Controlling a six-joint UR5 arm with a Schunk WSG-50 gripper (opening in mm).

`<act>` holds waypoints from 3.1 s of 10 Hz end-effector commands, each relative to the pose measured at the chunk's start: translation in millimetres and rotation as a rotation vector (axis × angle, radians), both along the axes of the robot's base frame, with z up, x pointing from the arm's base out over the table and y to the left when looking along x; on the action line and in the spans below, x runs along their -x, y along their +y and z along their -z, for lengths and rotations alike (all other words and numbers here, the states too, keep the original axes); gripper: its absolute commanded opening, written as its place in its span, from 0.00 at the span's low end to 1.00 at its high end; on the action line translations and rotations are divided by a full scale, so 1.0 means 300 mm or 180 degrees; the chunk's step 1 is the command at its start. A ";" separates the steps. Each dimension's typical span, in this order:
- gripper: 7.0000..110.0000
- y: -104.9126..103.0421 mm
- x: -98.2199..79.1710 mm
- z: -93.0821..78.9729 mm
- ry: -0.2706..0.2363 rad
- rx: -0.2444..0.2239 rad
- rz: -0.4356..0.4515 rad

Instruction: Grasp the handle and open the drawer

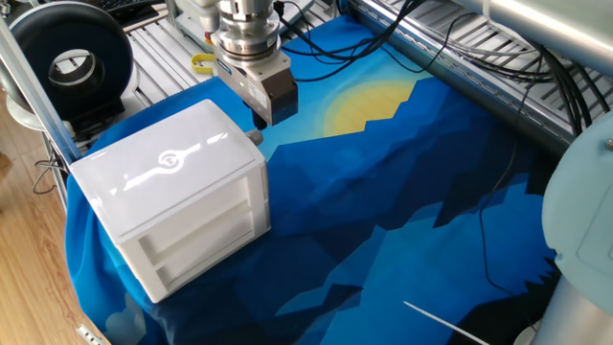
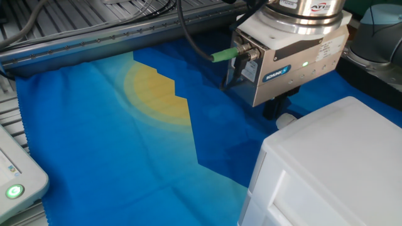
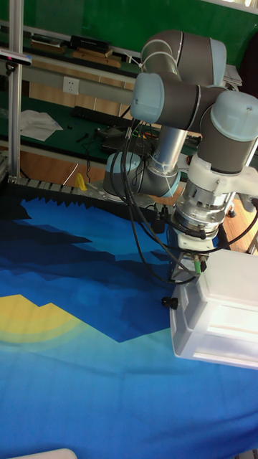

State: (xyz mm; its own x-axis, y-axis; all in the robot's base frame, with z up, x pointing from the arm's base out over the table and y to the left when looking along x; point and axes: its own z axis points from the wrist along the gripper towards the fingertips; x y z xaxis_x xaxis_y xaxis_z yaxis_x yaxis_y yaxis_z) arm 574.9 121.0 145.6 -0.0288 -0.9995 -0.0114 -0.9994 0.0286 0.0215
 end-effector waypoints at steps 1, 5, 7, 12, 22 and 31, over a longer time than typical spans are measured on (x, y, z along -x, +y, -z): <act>0.15 0.006 -0.016 -0.001 -0.0065 -0.0025 -0.0015; 0.36 0.009 0.002 -0.010 0.0025 -0.0058 0.0071; 0.36 0.037 0.022 -0.010 0.0085 -0.0141 0.0215; 0.57 0.056 0.062 0.002 0.0188 -0.0147 0.0338; 0.57 0.065 0.068 0.020 0.0123 -0.0106 0.0210; 0.57 0.027 0.081 0.038 0.0145 0.0095 0.0218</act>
State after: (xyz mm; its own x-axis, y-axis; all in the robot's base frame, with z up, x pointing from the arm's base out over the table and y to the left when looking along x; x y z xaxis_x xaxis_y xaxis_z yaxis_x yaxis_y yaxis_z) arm 550.1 128.4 134.5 -0.1022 -0.9945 0.0230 -0.9925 0.1035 0.0649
